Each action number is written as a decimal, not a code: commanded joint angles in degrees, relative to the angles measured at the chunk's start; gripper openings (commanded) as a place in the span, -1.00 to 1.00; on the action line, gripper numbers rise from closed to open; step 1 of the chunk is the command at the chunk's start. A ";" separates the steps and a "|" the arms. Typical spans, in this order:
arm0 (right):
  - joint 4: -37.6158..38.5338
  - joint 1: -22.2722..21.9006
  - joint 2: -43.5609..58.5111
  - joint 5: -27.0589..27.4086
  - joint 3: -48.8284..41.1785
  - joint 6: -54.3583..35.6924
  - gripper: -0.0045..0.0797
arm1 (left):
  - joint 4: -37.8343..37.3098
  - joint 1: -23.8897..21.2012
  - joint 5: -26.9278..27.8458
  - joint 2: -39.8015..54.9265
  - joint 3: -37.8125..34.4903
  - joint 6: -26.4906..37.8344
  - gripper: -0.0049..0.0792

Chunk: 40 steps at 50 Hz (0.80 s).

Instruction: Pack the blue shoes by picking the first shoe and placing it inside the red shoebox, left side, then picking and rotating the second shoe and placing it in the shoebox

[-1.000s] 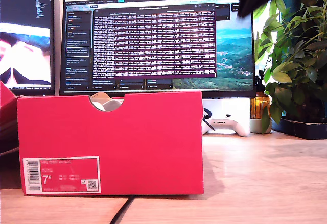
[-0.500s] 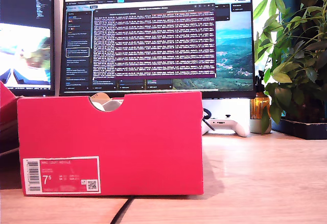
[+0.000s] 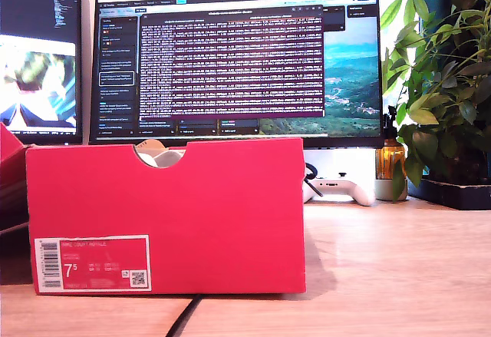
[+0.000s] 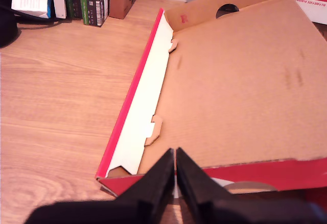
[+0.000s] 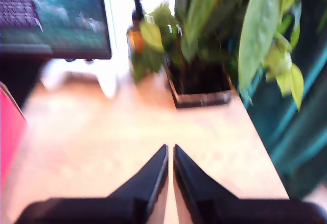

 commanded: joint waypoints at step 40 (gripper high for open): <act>10.84 -12.26 -28.30 -7.93 -31.50 11.65 -0.90 | 0.37 -0.07 0.15 -0.48 -1.38 -0.24 -0.93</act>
